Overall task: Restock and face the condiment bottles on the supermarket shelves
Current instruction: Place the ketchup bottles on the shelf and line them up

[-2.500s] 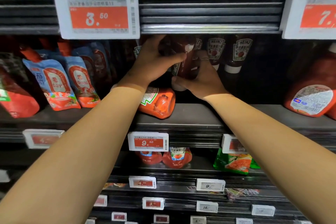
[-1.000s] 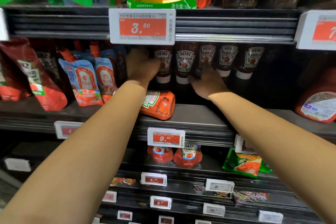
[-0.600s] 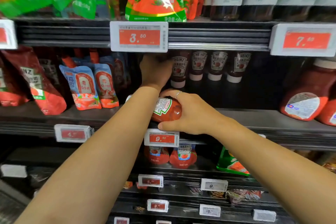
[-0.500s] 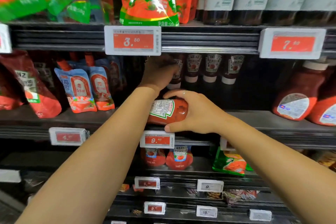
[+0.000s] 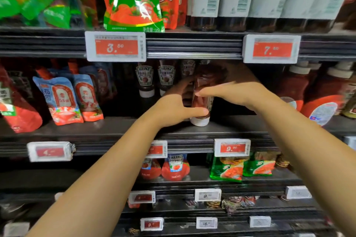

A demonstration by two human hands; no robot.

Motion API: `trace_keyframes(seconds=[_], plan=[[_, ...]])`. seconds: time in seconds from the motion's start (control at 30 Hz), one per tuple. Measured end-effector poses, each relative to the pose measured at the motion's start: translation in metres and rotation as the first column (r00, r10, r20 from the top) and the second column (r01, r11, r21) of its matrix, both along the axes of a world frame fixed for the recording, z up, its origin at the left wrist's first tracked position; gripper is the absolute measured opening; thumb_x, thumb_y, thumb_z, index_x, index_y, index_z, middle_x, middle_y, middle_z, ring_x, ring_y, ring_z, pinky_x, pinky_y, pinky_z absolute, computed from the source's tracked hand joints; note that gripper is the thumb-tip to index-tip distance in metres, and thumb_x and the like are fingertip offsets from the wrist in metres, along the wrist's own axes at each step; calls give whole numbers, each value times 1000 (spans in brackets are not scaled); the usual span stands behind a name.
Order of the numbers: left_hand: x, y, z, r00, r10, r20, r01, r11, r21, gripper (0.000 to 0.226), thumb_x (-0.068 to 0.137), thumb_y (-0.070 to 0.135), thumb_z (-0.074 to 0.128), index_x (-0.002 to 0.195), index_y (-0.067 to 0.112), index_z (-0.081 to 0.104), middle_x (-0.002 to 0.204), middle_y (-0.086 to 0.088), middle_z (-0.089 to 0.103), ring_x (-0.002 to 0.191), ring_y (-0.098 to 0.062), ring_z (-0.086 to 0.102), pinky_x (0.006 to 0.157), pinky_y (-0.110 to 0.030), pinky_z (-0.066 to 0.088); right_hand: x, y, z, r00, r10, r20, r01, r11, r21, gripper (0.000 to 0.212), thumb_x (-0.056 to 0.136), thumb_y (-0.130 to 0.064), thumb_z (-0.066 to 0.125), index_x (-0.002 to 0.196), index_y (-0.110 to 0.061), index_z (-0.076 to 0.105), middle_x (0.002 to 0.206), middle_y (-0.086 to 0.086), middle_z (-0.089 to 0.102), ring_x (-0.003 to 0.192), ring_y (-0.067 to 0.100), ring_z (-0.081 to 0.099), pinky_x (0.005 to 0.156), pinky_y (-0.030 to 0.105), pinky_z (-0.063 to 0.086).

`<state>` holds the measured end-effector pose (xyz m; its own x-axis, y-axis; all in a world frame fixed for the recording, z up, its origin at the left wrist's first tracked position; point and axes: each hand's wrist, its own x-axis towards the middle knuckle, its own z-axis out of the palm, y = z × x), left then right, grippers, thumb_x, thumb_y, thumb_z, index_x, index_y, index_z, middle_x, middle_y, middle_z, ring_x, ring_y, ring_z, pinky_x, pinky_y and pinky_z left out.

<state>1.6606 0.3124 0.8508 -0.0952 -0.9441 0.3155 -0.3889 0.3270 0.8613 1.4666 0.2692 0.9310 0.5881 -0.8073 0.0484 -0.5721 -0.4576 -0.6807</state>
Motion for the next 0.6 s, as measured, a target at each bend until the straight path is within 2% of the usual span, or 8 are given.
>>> trace_keyframes(seconds=[0.07, 0.13, 0.23, 0.33, 0.4, 0.47, 0.53, 0.6], plan=[[-5, -10, -6, 996, 85, 23, -84, 996, -24, 95, 64, 41, 90, 146, 34, 43, 131, 12, 66, 118, -3, 65, 102, -36, 54, 4, -1, 0, 999, -2, -53, 2, 1000, -2, 62, 90, -50, 72, 145, -26, 56, 151, -2, 54, 139, 15, 48, 120, 31, 32], [-5, -18, -10, 994, 111, 5, -111, 993, -24, 92, 65, 37, 91, 145, 32, 45, 130, 14, 65, 115, 2, 65, 99, -29, 55, 9, -3, -2, 998, -64, -13, 63, 997, -54, 70, 86, -54, 74, 147, -26, 55, 152, -1, 53, 138, 18, 49, 118, 33, 35], [-2, -26, -14, 993, 118, -11, -118, 993, 0, 87, 74, 23, 90, 148, 29, 44, 128, 17, 65, 115, 5, 64, 96, -18, 53, 15, -4, -9, 988, -128, 91, 140, 980, -144, 71, 78, -54, 82, 140, -28, 59, 146, -1, 59, 132, 19, 55, 114, 33, 41], [1, -28, -15, 994, 111, -6, -111, 994, 8, 84, 72, 31, 87, 144, 33, 45, 117, 28, 67, 112, 9, 63, 88, -8, 50, 12, -13, -24, 971, -93, 220, 125, 983, -134, 77, 65, -53, 91, 131, -38, 54, 131, -4, 67, 119, 16, 64, 107, 39, 51], [3, -27, -16, 995, 97, -9, -97, 994, 43, 80, 72, 37, 85, 142, 36, 47, 122, 27, 66, 116, 6, 62, 97, -15, 50, 9, -20, -35, 961, -84, 262, 95, 995, -28, 93, 54, -57, 89, 135, -36, 49, 127, -5, 68, 115, 16, 67, 103, 43, 54], [5, -27, -13, 996, 90, 5, -90, 994, 54, 77, 77, 34, 86, 145, 35, 48, 129, 22, 65, 120, 3, 61, 105, -26, 48, 9, -25, -46, 962, -83, 259, 76, 996, 36, 105, 50, -59, 85, 144, -32, 45, 129, -3, 68, 116, 17, 67, 103, 44, 54], [7, -26, -5, 987, 140, 84, -142, 990, 24, 72, 75, 38, 86, 140, 31, 55, 132, 14, 66, 121, -4, 62, 107, -34, 48, 11, -29, -53, 961, -80, 265, 64, 996, 69, 105, 51, -56, 84, 145, -29, 47, 127, -1, 69, 113, 19, 68, 103, 45, 54], [13, -25, 4, 953, 228, 198, -224, 974, -40, 57, 71, 39, 88, 123, 30, 66, 121, 12, 70, 111, -1, 65, 102, -35, 53, 17, -34, -56, 951, -95, 294, 77, 994, 73, 97, 53, -51, 89, 139, -26, 52, 124, -1, 71, 110, 19, 70, 101, 44, 55]])
